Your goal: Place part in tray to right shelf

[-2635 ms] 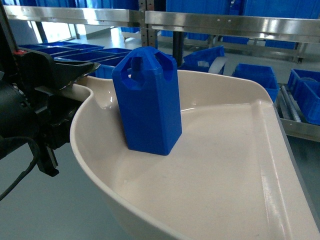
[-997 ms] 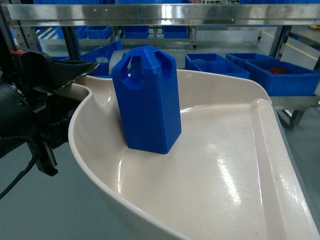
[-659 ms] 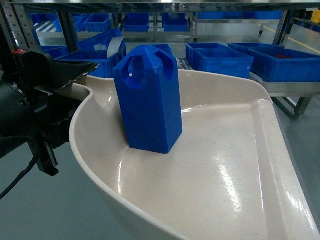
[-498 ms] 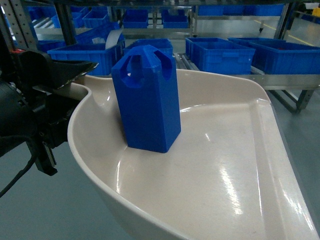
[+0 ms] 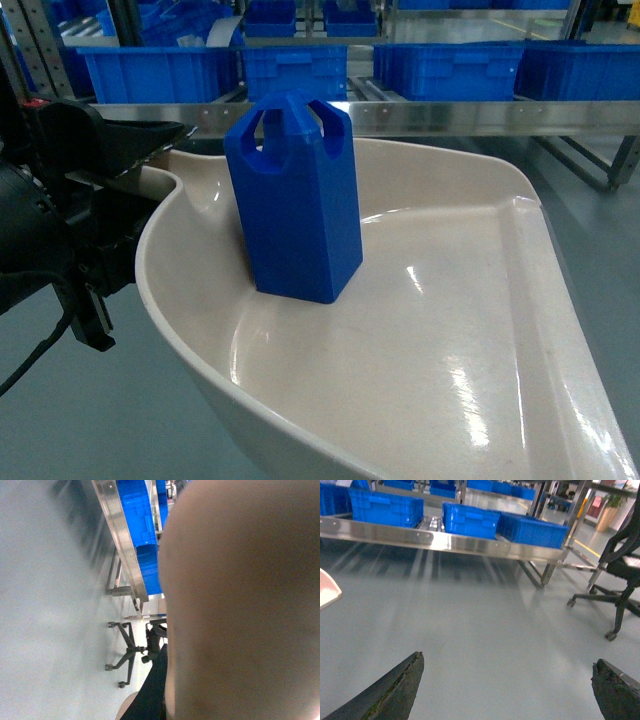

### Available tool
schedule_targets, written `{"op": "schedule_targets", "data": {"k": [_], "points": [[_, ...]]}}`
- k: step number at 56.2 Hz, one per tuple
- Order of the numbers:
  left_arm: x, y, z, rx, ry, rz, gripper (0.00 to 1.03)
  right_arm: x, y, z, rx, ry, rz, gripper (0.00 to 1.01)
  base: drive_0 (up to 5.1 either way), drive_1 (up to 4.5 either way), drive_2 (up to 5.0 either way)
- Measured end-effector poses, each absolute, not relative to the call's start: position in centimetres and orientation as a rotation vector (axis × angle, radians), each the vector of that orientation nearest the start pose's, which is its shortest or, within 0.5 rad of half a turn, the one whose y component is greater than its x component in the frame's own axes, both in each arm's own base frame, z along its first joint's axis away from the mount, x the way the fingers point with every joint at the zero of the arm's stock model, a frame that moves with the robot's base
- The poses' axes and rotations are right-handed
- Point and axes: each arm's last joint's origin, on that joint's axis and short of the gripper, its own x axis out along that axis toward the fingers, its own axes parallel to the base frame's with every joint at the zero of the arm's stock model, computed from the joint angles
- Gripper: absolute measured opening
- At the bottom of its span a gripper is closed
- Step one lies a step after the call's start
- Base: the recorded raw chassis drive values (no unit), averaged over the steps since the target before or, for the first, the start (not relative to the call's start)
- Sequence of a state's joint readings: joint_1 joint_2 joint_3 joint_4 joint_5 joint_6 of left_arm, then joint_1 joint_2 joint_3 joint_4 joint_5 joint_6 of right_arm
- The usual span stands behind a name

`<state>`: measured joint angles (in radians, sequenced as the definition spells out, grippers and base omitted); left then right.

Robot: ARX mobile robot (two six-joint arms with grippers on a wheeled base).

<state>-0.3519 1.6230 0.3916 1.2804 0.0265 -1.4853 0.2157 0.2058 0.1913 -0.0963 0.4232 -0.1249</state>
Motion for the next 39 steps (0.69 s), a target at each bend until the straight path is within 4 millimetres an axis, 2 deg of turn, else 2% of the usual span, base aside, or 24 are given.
{"op": "schedule_targets", "data": {"k": [39], "points": [[25.18, -9.33, 16.06, -1.473, 0.243, -0.341, 0.14, 10.12, 1.00, 20.31, -0.160, 0.119, -0.200, 0.98, 0.0, 0.00, 0.0]]}}
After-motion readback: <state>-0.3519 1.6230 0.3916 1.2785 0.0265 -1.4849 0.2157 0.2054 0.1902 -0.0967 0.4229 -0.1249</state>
